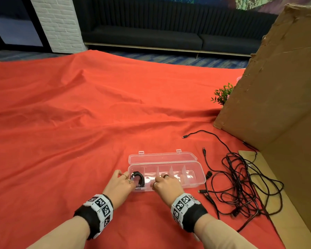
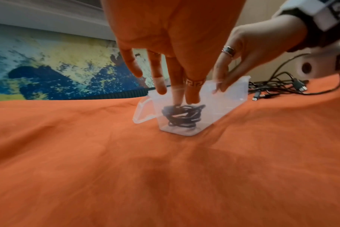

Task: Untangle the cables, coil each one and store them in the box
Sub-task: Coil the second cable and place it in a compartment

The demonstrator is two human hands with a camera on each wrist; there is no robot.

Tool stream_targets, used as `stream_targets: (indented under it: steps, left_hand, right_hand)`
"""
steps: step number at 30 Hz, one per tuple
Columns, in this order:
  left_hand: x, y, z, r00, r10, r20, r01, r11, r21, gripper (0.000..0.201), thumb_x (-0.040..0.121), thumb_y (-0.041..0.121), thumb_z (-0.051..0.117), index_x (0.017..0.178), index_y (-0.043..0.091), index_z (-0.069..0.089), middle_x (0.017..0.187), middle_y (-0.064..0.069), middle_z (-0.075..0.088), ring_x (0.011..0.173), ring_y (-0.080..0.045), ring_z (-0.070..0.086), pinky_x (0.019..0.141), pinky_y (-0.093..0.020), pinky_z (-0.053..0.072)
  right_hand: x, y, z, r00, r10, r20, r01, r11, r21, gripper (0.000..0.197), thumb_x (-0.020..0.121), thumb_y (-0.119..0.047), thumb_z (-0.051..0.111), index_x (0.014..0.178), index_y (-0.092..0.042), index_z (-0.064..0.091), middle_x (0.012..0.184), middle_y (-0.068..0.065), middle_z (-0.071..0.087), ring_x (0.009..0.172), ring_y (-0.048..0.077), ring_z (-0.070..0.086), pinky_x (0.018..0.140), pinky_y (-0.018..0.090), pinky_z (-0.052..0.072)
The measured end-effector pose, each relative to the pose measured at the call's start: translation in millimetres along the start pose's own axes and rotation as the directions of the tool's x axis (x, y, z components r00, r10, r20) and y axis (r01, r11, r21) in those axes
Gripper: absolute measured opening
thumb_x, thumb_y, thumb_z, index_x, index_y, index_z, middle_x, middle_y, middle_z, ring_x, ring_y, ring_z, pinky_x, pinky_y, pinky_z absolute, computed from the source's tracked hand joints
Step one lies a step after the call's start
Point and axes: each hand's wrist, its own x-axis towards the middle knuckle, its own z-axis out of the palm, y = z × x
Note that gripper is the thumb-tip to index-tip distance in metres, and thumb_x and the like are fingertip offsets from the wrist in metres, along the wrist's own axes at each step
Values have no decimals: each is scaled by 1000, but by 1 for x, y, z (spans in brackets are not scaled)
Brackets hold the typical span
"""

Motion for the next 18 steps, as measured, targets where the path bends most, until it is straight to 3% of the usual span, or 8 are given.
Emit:
stream_targets:
  steps: [1,3,5,8,9,11,15,18]
  left_hand:
    - [2,3,3,999,12,-35,-11,1000,29,42,26,13,87,61,20,65,42,10,56,56,-14,58,64,-32,25]
    - [3,6,9,998,20,-52,-17,998,67,46,26,12,87,67,20,69,43,8,56,58,-14,60,63,-32,24]
    - [3,6,13,999,23,-33,-20,997,78,48,29,15,88,73,22,70,46,9,59,61,-15,60,62,-33,22]
    - [3,3,14,1000,13,-18,-12,998,65,48,30,14,88,74,23,70,53,9,61,61,-16,60,62,-32,21]
    - [4,2,14,1000,3,-15,-3,998,59,50,32,14,89,78,23,71,58,8,63,62,-16,59,62,-32,21]
    - [4,2,15,1000,-14,-9,14,998,59,55,36,14,89,88,22,73,66,7,65,64,-18,58,61,-33,21]
    - [4,1,16,1000,-22,17,21,998,62,50,46,9,81,92,24,66,79,3,69,70,-20,56,62,-34,22]
    - [4,3,15,992,-51,112,44,997,64,58,38,8,85,92,24,69,70,7,67,68,-19,55,61,-34,21]
  right_hand:
    - [0,5,-1,1000,15,-14,-14,995,95,23,82,-45,61,89,-26,74,88,-2,67,72,20,68,67,33,54]
    - [-8,13,-9,989,131,-65,-104,942,319,57,91,-55,27,99,-20,71,93,-3,67,77,20,67,78,36,53]
    - [-20,36,-19,919,365,-149,-237,813,531,50,95,-50,30,103,-19,69,95,-7,63,78,12,62,75,23,46]
    - [-40,88,-16,704,704,-94,-426,525,737,29,97,-33,42,107,-16,62,103,-5,55,81,8,54,74,22,40]
    - [-46,106,-9,629,774,-72,-482,461,745,25,97,-27,44,109,-14,61,107,-1,54,86,12,54,76,26,41]
    - [-53,132,8,550,834,41,-615,372,695,23,93,-18,49,112,-9,57,117,11,52,100,26,54,84,33,44]
    - [-61,146,35,521,796,309,-822,369,434,27,87,-29,53,106,-11,58,116,12,57,110,30,53,94,37,43]
    - [-66,138,35,530,730,432,-847,439,299,24,85,-48,51,81,-26,58,101,1,64,103,22,58,92,35,39]
